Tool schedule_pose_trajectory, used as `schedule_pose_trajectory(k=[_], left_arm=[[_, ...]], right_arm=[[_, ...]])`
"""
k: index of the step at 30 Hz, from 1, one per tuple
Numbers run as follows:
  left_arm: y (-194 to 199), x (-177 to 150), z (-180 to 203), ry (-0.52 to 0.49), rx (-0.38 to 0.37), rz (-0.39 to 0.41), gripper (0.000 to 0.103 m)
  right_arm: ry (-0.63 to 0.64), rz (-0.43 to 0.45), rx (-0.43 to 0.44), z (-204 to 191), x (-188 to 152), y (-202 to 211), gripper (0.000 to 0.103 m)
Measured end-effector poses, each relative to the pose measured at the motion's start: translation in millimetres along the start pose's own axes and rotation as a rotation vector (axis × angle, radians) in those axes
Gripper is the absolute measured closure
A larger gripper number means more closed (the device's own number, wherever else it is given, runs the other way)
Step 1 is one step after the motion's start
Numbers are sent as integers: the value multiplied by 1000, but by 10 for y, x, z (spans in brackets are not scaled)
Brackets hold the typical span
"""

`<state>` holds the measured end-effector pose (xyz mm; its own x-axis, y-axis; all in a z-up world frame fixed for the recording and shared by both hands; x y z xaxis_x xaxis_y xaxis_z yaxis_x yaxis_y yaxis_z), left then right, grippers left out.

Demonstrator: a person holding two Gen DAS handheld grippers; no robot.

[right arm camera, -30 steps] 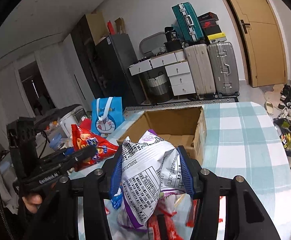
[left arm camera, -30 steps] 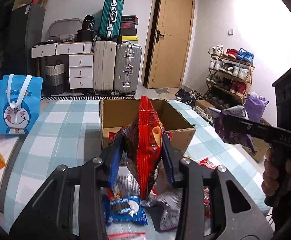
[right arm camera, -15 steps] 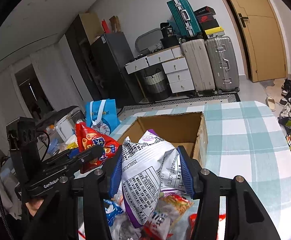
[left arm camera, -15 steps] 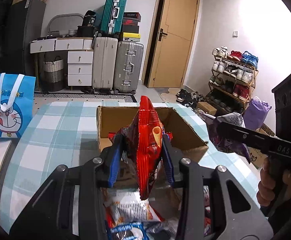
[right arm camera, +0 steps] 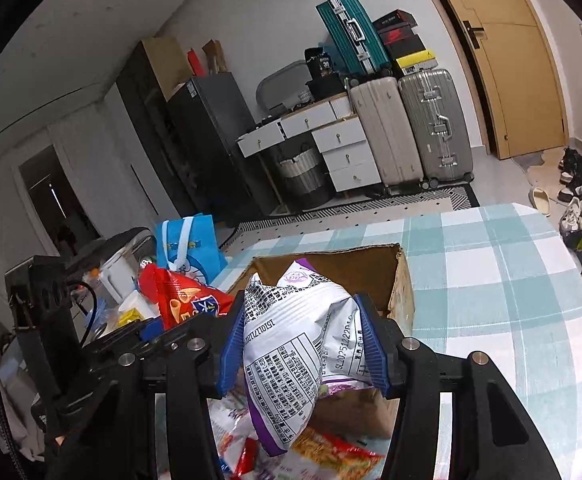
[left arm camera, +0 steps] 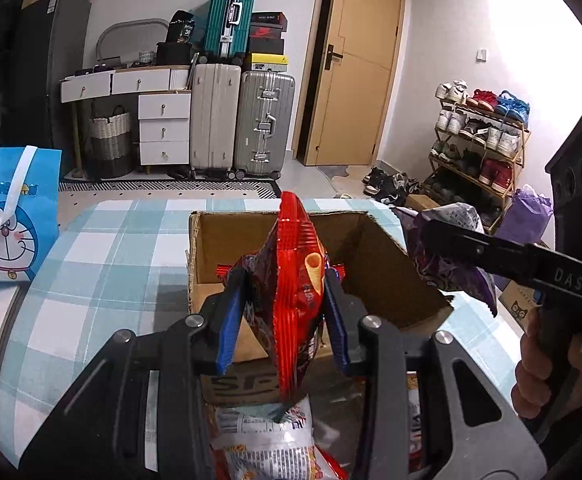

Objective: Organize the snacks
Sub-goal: 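Carry both bags into the cardboard box and open both tools to release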

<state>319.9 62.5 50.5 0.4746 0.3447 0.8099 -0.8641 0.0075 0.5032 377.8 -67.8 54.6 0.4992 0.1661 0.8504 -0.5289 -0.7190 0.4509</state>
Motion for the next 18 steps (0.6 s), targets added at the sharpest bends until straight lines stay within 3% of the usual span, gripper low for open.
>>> schedule_pose_trajectory(k=[18], left_arm=[[-421, -74, -66, -29, 29, -33, 69]], right_arm=[[28, -44, -38, 90, 25, -484, 50]])
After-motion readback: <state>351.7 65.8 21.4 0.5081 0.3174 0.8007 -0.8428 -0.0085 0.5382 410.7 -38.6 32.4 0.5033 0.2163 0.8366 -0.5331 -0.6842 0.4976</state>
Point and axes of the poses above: each gripper's, at about its wrist camera, not at the fingertips, and y roughly against the way its jaws point, z to its right, x to its top, the point moved 4 cm from there along -y, roughly the way its jaws point, and after that the axes turned 10 degrees about y, right-handed, at the moved point
